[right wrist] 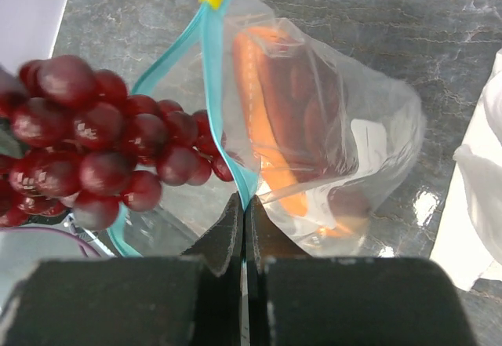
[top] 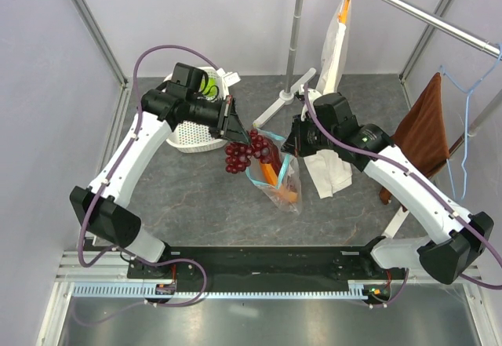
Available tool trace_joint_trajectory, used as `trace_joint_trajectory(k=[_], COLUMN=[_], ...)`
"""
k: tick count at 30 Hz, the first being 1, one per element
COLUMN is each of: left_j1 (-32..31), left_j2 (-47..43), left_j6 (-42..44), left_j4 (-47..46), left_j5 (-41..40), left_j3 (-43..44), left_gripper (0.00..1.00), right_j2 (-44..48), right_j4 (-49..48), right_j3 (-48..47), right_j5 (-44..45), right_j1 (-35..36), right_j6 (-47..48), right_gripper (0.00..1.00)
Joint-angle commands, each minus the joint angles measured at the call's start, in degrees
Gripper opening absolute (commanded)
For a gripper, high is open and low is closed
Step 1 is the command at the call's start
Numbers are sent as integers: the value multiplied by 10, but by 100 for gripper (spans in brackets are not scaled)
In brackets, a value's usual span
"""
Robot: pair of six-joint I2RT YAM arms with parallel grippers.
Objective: Place the food in the zip-top bag and seal the zipper
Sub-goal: Place the fake fruit in the zipper food storage bag.
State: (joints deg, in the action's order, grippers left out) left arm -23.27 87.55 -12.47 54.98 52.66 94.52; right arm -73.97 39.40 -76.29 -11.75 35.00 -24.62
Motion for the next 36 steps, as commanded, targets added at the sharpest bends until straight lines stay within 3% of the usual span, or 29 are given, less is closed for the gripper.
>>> trace_joint_trajectory(k=[1,4,8,12,15,17,20,24,27,28,31,33,36], left_j1=[-6,-6,-13,-15,-28,-51,-75,-76,-75,-75,-70,-58,-11], left_j2=[14,42,73,77,54,7,-41,-43,-48,-50,-89,-129,-163], left_j6=[-112,-185,-267,-316,-338,-345,-354,-356,-361,-341,-287,-264,-230], left_j4=[-23,-37,-64,-93,-159,-224,-293,-293,-291,-289,-277,-275,-252], left_j5=[8,16,47,9,-49,-128,-209,-209,-185,-176,-172,-175,-181], left_j3=[10,19,25,22,-4,-55,-128,-167,-175,-170,-167,-173,-188], left_gripper=[3,7,3,2,6,18,23,38,58,70,80,81,74], right_j2=[19,18,22,21,17,14,11,8,10,13,20,23,28], right_j4=[-32,-33,-34,-37,-42,-41,-40,-51,-57,-56,-56,-56,-58], right_j3=[1,2,4,4,4,4,5,11,15,17,25,32,36], right_j5=[-17,-24,-27,-29,-32,-26,-53,-93,-107,-108,-111,-112,-115], right_j1=[-1,-1,-2,-2,-1,-2,-12,-39,-44,-46,-51,-53,-57], right_j6=[6,6,6,0,-9,-23,-46,-82,-90,-90,-89,-89,-91], right_gripper=[0,0,0,0,0,0,0,0,0,0,0,0,0])
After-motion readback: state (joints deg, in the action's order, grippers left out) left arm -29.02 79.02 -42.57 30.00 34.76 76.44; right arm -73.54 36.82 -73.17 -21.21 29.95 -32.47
